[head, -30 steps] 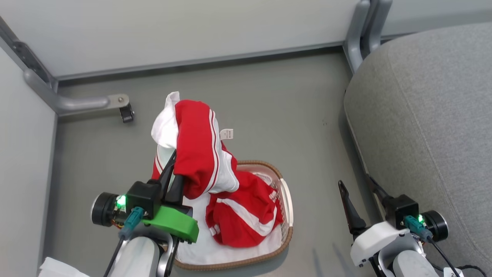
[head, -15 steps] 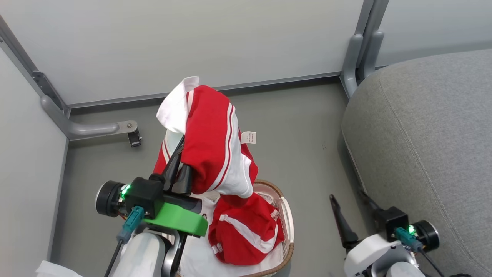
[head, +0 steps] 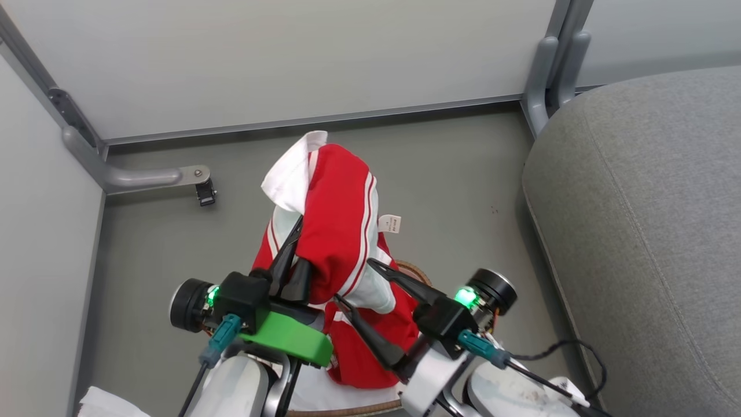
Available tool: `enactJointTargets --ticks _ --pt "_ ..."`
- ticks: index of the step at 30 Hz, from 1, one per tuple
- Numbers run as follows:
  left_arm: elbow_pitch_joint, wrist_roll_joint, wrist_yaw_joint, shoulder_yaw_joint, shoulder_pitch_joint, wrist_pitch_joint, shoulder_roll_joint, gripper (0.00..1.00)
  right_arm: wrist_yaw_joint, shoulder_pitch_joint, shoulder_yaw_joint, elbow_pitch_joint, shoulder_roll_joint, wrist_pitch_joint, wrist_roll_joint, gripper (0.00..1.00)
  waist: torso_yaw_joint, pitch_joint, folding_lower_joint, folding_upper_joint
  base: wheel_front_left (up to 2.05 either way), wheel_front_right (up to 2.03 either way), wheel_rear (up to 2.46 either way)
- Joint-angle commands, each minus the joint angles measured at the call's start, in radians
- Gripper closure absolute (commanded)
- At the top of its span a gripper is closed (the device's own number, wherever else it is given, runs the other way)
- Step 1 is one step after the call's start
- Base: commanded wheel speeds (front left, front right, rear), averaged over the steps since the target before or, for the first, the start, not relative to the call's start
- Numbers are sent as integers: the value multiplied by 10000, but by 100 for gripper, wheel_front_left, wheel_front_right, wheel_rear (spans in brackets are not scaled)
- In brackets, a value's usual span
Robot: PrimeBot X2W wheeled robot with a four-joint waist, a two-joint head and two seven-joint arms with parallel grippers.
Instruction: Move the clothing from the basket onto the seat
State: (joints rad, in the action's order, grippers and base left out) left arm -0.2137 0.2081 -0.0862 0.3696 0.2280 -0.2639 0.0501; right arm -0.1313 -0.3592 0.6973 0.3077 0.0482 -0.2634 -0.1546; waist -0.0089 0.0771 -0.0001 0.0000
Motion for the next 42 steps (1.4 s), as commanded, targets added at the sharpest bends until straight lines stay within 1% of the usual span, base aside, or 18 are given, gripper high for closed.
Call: enactJointTargets --ticks 1,6,13,18,25,26,27,28,29,35,36,37,38,39,42 --pt "-30 107 61 112 222 -10 19 100 10 -301 194 130 65 -20 -40 0 111 56 1 0 0 0 0" --pt "-71 279 124 503 335 -10 21 100 10 -859 252 607 46 -20 338 0 370 106 1 0 0 0 0" --pt "-47 595 172 1033 387 -10 21 100 10 -993 73 733 50 -20 601 0 622 137 1 0 0 0 0" --pt "15 857 142 1412 341 -10 19 100 10 -1077 114 841 50 -20 630 0 709 140 1 0 0 0 0" --pt "140 1293 128 1944 412 -10 19 100 10 -1345 164 1558 44 -18 393 0 897 158 1 0 0 0 0" --pt "149 1320 148 2001 438 -10 19 100 10 -1409 160 1664 47 -18 351 33 932 169 1 0 0 0 0" --pt "158 1342 160 2040 457 -10 19 100 10 -1454 158 1732 51 -18 271 58 958 180 1 0 0 0 0" --pt "161 1358 163 2067 464 -10 17 100 10 -1508 169 1785 48 -18 179 93 987 193 1 0 0 0 0" --pt "155 1363 162 2081 466 -10 19 100 10 -1537 156 1813 47 -18 125 100 1004 203 1 0 0 0 0" --pt "-53 1199 229 1923 412 -10 20 100 10 -1505 -79 1888 53 -20 -140 100 967 218 1 0 0 0 0" --pt "-87 1155 245 1878 368 -10 20 91 10 -1422 -148 1876 53 -20 -149 100 918 207 1 0 0 0 0" --pt "-121 1098 259 1863 332 -10 20 65 10 -1351 -228 1853 54 -20 -154 100 880 200 1 0 0 0 0" --pt "-161 1041 278 1821 284 -10 20 31 10 -1282 -319 1826 51 -20 -134 100 810 197 1 0 0 0 0" --pt "-194 970 272 1777 249 -10 22 0 10 -1208 -413 1812 53 -21 -155 100 748 193 1 0 0 0 0" --pt "-428 619 214 1709 125 -7 23 0 10 -999 -841 1637 49 -21 -254 100 468 193 1 0 0 0 0"
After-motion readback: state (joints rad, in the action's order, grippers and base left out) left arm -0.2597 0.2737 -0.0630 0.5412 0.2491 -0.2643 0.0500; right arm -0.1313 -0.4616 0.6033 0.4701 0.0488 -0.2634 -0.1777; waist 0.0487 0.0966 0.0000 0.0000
